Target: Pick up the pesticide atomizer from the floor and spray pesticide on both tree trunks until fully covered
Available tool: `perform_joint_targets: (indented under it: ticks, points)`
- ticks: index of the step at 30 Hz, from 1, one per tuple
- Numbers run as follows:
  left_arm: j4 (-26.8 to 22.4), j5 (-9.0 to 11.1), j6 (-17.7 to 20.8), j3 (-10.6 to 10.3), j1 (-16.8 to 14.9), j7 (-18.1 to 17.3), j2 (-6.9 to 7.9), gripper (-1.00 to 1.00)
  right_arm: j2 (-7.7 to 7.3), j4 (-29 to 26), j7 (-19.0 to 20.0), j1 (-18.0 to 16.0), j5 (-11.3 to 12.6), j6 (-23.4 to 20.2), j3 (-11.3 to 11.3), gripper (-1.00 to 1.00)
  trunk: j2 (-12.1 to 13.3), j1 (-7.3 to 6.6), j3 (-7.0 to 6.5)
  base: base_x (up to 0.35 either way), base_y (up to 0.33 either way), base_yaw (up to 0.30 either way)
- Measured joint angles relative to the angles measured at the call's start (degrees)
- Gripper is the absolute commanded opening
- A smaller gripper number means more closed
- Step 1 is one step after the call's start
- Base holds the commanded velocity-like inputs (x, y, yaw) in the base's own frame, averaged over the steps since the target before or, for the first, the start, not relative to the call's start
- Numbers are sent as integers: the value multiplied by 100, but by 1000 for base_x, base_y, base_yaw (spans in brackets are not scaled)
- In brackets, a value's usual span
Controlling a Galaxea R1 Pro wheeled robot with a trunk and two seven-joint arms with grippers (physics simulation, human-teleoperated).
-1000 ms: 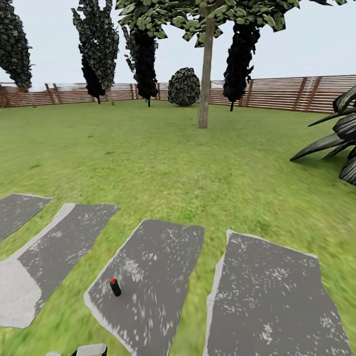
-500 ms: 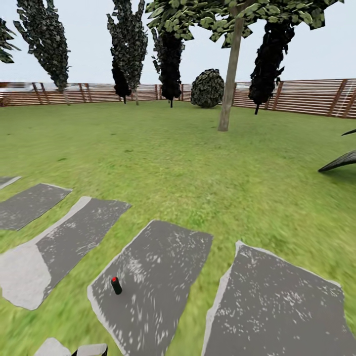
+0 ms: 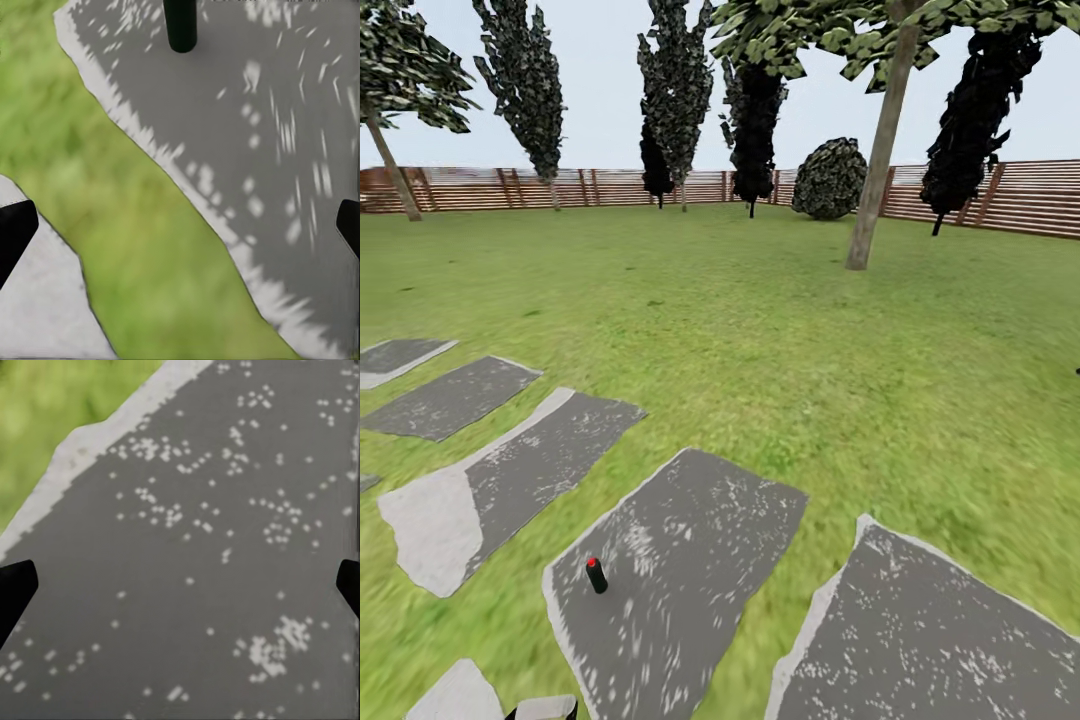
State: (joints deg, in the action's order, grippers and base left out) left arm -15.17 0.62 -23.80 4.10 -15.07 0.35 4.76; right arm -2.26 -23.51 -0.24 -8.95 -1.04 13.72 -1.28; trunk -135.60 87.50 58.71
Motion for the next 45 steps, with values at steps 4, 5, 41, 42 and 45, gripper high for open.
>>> perform_joint_targets:
  ticks: [4,5,41,42,45]
  points:
    - [0,-2,0,0,1,0,0,100,0,0,0,0,0,0,0,100,0,0,0,149,-268,278]
    - [0,-1,0,0,1,0,0,100,0,0,0,0,0,0,0,100,0,0,0,150,-268,278]
    - [-1,3,-10,1,1,-1,8,100,1,-7,0,0,0,1,0,100,0,1,0,124,-194,278]
    - [-1,3,-10,-2,1,-1,8,100,1,-7,0,0,0,1,0,100,0,1,0,4,-2,278]
    - [-1,3,-10,-5,2,-1,9,100,1,-7,0,0,0,1,0,100,0,1,0,1,-1,278]
